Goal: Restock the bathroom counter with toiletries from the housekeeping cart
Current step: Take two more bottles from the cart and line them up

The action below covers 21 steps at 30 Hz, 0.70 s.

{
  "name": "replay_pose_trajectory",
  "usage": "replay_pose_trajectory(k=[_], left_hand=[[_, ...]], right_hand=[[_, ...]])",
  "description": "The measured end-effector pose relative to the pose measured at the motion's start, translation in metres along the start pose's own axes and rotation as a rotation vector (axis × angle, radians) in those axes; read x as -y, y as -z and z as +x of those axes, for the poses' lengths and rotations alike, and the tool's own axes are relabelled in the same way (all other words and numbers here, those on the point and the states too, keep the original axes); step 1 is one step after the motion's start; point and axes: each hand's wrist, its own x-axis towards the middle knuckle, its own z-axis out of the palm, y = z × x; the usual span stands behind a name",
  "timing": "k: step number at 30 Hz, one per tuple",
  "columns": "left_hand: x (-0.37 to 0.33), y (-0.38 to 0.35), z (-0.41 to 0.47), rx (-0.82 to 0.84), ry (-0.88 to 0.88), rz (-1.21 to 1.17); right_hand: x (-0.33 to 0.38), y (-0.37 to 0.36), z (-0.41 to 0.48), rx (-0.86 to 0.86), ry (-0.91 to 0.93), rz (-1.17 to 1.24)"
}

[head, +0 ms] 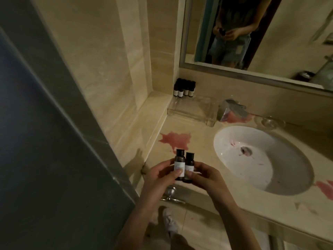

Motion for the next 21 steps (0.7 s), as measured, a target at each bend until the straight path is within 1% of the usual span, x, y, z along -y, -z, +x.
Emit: replay_pose_trajectory(k=[7, 11, 15, 21], left_hand=[[-0.038, -0.008, 0.112, -0.018, -0.002, -0.011], [-0.063, -0.015, 0.18, 0.0, -0.006, -0.013], [-0.069, -0.022, 0.232, -0.032, 0.0, -0.053], [-0.064, -0.029, 0.295, 0.008, -0.004, -0.052]], right_hand=[[0.032, 0.02, 0.111, -0.004, 0.052, 0.009], [0.055, 0.034, 0.178, 0.003, 0.055, 0.038], [0.058, 0.041, 0.235, -0.003, 0.042, 0.058], [0.052, 0.053, 0.292, -0.071, 0.011, 0.042]])
